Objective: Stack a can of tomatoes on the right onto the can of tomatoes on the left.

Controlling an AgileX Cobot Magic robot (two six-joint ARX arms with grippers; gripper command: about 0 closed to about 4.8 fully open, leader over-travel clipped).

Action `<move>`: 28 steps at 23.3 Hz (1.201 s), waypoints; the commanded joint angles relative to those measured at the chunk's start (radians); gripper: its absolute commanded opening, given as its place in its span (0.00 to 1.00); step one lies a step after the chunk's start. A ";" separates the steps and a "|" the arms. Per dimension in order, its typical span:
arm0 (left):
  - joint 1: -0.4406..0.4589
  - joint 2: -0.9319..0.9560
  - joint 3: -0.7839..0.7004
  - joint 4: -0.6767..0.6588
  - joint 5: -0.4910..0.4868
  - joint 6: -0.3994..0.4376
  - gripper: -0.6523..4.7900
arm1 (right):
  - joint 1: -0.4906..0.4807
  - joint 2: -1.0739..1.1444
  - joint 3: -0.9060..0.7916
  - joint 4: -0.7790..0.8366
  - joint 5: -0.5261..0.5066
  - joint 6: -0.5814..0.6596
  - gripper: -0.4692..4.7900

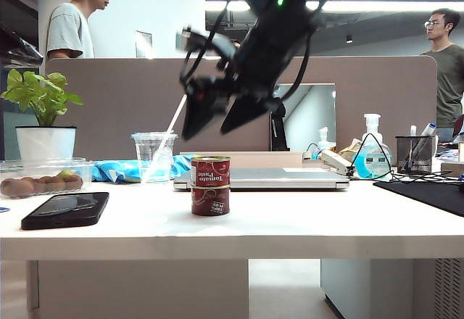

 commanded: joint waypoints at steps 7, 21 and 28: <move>0.001 -0.064 0.003 0.087 0.005 -0.069 0.11 | 0.004 -0.316 -0.024 -0.124 0.115 -0.002 0.07; 0.001 -0.200 0.002 0.087 -0.152 -0.068 0.11 | -0.039 -0.893 -0.570 0.254 0.423 0.137 0.08; 0.000 -0.200 0.002 0.086 -0.152 -0.068 0.11 | -0.044 -0.958 -0.638 0.211 0.422 0.137 0.08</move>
